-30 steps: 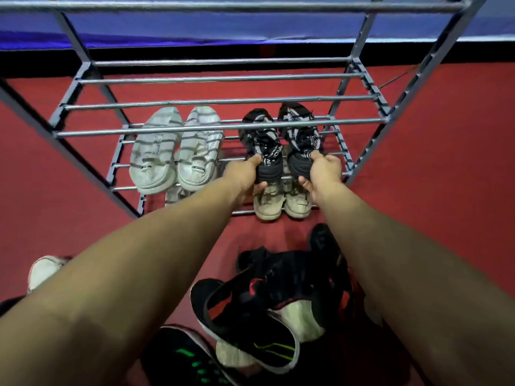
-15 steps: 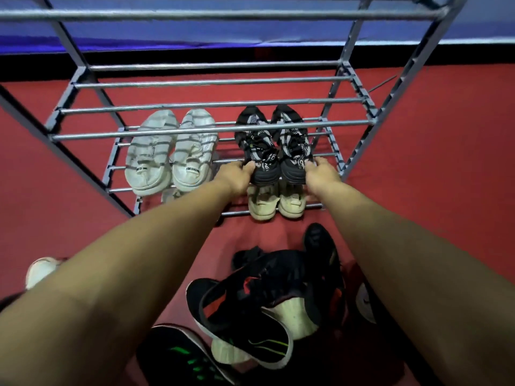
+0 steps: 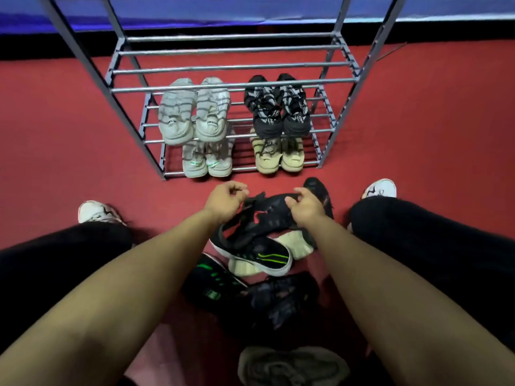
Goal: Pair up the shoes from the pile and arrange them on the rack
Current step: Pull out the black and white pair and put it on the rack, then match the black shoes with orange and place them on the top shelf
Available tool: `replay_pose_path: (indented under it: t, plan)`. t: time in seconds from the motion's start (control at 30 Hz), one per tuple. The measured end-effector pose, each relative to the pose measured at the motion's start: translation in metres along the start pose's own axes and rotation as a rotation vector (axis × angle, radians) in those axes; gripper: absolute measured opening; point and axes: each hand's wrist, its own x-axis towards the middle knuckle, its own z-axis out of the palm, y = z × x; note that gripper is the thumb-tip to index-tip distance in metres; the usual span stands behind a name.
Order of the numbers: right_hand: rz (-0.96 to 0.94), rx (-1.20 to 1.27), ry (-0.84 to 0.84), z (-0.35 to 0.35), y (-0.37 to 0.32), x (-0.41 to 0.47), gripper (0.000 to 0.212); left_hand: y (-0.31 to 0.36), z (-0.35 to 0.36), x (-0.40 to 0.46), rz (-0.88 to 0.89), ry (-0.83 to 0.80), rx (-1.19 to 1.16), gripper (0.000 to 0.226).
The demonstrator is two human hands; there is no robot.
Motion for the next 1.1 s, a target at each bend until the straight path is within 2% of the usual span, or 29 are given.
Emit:
replay_pose_path:
  t: [0.1,0.3,0.43,0.57,0.7,0.87,1.0,1.1]
  plan:
    - [0.063,0.069,-0.040,0.018,0.029,-0.027,0.048,-0.031,0.004,-0.024,-0.080,-0.013,-0.005,0.008]
    - [0.186,0.061,-0.021,0.052,0.088,-0.051,0.044,-0.078,0.015,-0.056,-0.092,-0.050,0.101,0.012]
    - [0.213,0.133,0.052,0.051,0.085,-0.052,0.038,-0.087,0.015,-0.058,-0.106,-0.089,0.187,0.012]
    - [0.214,0.168,0.113,0.045,0.084,-0.041,0.031,-0.077,0.016,-0.051,-0.114,-0.008,0.243,0.032]
    - [0.220,0.152,0.234,0.036,0.083,-0.036,0.018,-0.073,0.015,-0.034,-0.143,0.036,0.382,0.036]
    - [0.419,0.275,0.374,0.030,0.095,-0.024,0.032,-0.075,0.018,-0.015,-0.315,0.097,0.538,0.054]
    - [0.595,0.429,0.429,0.023,0.094,-0.018,0.047,-0.086,0.022,-0.002,-0.406,0.033,0.432,0.042]
    - [0.597,0.576,0.453,0.027,0.094,-0.007,0.069,-0.094,0.023,0.003,-0.438,0.038,0.328,0.038]
